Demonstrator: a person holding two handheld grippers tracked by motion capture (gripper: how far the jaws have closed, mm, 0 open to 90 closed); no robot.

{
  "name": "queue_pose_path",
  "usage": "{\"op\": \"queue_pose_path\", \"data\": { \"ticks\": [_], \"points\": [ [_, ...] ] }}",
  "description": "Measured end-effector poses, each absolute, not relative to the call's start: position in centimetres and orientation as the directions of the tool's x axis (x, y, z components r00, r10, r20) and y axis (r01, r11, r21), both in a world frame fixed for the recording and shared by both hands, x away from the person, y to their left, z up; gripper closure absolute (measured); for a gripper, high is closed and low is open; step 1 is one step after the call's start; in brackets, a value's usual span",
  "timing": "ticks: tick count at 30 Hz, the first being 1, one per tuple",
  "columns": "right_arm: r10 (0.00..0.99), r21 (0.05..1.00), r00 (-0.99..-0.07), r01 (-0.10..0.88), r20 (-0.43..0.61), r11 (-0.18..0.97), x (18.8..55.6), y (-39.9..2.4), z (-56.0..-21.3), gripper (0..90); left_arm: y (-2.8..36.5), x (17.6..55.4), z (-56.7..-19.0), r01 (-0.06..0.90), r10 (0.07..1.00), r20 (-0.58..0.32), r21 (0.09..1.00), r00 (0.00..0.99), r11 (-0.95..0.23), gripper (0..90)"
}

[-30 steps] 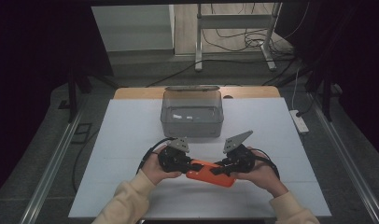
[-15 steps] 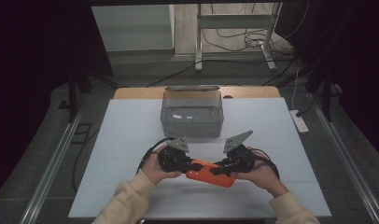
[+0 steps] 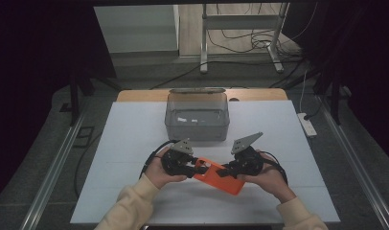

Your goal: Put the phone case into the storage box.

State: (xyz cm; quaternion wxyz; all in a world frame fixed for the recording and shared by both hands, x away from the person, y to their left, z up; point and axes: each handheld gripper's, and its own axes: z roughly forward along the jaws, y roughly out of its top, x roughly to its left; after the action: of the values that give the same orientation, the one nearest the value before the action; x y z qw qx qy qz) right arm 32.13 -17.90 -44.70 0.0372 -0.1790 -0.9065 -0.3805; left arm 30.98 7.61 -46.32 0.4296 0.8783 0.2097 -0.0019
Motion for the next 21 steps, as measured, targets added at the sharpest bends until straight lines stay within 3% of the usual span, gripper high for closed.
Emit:
{"op": "queue_pose_path", "data": {
  "ticks": [15,21],
  "points": [
    [0.372,0.688,-0.909,0.391,0.186,0.612,32.6,-19.0,-44.6,80.4,8.3,30.8,-46.0,0.374,0.421,-0.153,0.774,0.894,-0.511,33.8],
    [0.401,0.697,-0.899,0.401,0.176,0.594,32.7,-19.2,-44.4,80.4,8.8,30.6,-45.9,0.383,0.452,-0.144,0.777,0.881,-0.499,28.3]
  ]
}}
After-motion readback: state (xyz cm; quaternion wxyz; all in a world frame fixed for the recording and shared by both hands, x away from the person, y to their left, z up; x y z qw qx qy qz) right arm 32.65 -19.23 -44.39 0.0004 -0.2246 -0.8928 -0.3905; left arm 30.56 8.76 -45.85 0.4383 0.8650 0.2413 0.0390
